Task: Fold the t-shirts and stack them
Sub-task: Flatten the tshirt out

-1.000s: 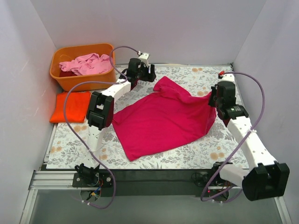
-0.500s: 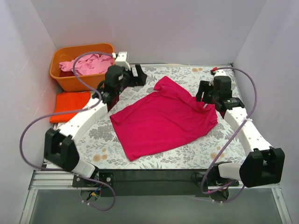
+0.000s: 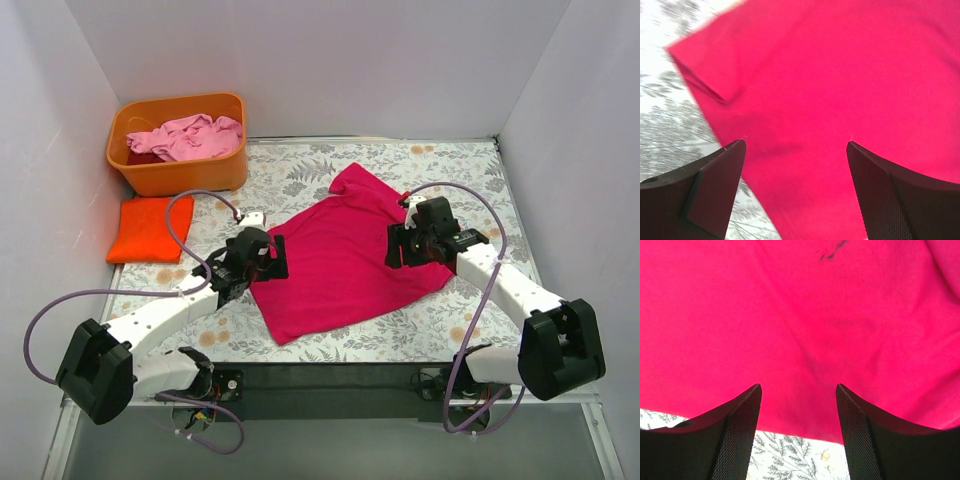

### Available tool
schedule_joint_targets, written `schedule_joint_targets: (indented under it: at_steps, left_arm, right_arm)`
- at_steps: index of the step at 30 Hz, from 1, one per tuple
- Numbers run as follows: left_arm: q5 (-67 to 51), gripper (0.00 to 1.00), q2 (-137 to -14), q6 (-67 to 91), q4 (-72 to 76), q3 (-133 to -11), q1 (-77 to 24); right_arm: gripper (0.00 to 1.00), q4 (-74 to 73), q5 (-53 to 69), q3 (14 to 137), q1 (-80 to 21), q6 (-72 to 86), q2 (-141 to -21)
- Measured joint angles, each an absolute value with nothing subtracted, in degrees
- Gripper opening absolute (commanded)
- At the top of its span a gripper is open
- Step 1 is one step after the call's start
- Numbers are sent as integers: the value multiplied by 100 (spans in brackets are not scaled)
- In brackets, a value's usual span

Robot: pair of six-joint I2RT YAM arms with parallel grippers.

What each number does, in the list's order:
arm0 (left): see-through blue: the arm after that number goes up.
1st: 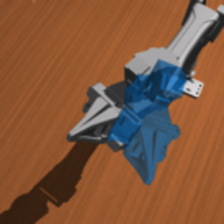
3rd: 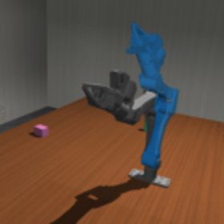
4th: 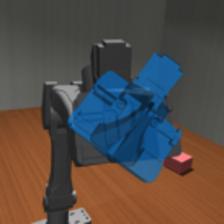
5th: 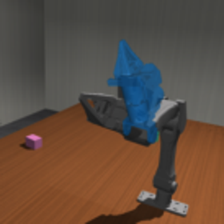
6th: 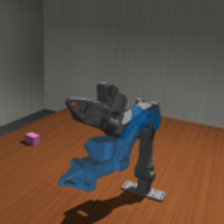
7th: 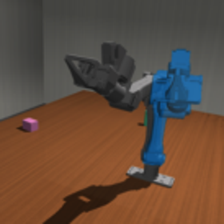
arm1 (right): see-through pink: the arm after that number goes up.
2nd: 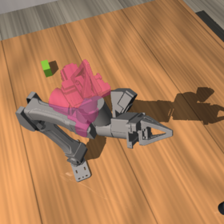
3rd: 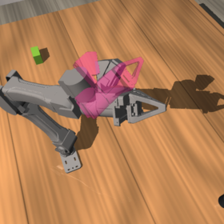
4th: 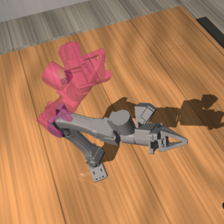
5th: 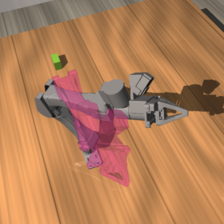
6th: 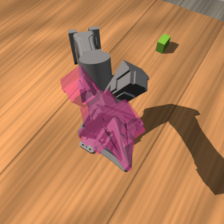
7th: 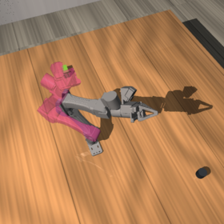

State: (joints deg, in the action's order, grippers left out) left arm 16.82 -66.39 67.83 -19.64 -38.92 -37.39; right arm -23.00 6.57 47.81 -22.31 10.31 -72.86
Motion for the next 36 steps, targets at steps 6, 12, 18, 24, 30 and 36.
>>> schedule_joint_targets:
  at_steps: [6,12,18,24,30,36]
  left_arm:
    - [2123,73,-7091,6298,-1824,-3929,-3308]
    - [1992,60,-7839,5487,-1747,-4163,-2714]
    - [1634,57,-8020,5511,-1640,-4676,-2032]
    - [1223,51,-8121,6320,-1505,-4574,-1809]
    - [1083,50,-8278,6949,-1411,-4440,-1553]
    - [985,46,-8335,7264,-1212,-4366,-1435]
  right_arm:
    - [51,-2318,790,5063,-2451,862,-8084]
    - [37,-2346,921,5579,-2954,701,-9039]
    - [36,-2410,956,5627,-3142,652,-9242]
    - [35,-2408,941,5627,-3164,613,-9242]
    - [35,-2408,917,5625,-3197,598,-9251]
    - [35,-2392,915,5581,-3201,593,-9251]
